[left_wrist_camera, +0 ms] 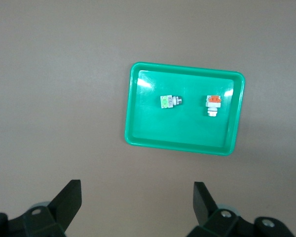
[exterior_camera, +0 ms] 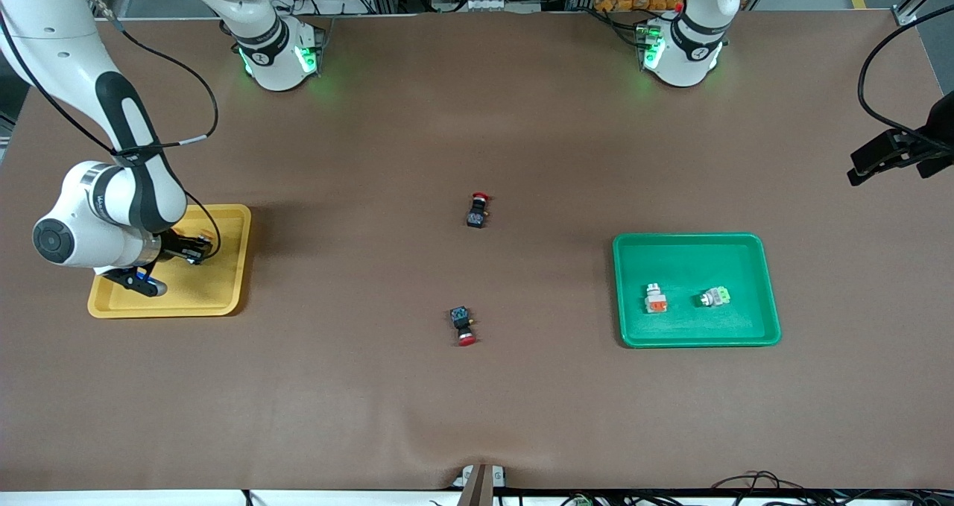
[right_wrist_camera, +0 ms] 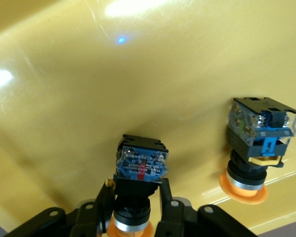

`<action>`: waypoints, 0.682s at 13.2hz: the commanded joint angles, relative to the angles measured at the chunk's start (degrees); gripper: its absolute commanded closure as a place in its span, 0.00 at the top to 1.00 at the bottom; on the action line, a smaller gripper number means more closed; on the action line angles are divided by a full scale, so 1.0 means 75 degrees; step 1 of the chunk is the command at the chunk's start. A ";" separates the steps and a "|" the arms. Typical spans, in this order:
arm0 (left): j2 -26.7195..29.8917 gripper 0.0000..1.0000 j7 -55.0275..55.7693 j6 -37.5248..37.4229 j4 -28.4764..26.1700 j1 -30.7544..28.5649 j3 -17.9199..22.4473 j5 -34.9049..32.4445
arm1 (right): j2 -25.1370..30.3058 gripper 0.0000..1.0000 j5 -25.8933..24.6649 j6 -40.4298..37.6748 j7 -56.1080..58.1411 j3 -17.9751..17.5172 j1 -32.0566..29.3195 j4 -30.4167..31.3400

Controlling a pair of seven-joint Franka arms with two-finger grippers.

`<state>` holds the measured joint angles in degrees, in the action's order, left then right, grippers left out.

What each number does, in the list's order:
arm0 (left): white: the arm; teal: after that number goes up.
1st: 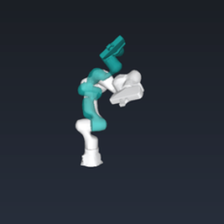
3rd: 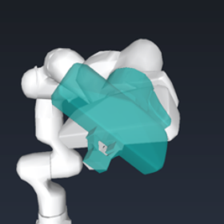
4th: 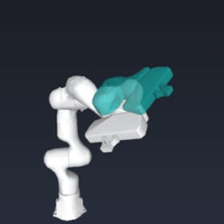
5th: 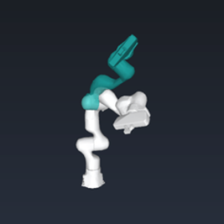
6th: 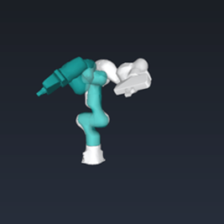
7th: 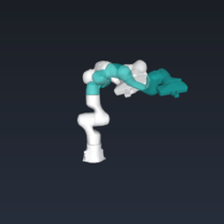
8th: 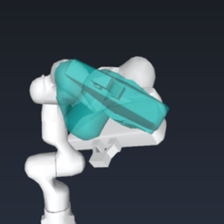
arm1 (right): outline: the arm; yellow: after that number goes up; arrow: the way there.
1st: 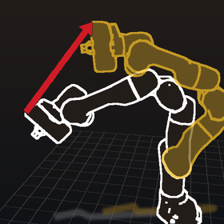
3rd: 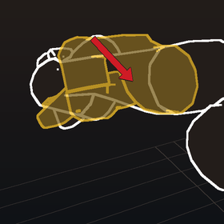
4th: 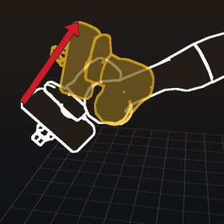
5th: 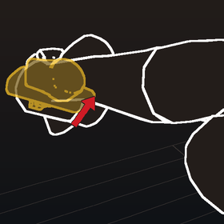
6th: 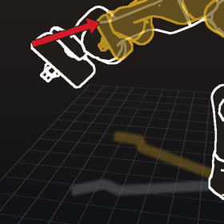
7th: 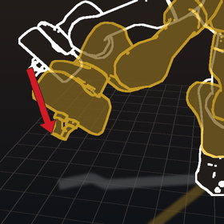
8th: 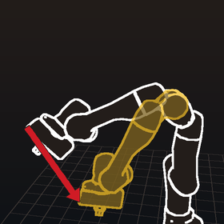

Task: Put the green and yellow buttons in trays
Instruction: 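Open the right gripper to release the button in the yellow tray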

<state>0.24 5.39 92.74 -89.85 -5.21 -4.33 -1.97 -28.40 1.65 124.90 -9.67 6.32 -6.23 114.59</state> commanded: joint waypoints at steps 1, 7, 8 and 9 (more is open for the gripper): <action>0.0319 1.00 -0.0214 -0.0271 -0.0114 -0.0079 0.0003 0.0064 | -0.0022 1.00 -0.0092 -0.0746 -0.0116 -0.0093 -0.0084 -0.0417; 0.0355 1.00 -0.0226 -0.0507 -0.0114 -0.0020 -0.0382 -0.0124 | 0.0013 1.00 -0.0056 -0.3476 -0.0093 -0.0128 0.0033 -0.2395; 0.0390 1.00 -0.0238 -0.0518 -0.0125 -0.0032 -0.0511 -0.0124 | 0.0024 1.00 -0.0045 -0.3817 -0.0023 -0.0140 0.0033 -0.2817; 0.0437 1.00 -0.0249 -0.0518 -0.0125 -0.0043 -0.0547 -0.0124 | 0.0059 1.00 -0.0010 -0.4099 0.0000 -0.0175 0.0033 -0.3251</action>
<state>1.74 4.54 89.51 -89.94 -5.28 -7.50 -2.02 -28.18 1.66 98.70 -9.66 5.52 -5.95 96.16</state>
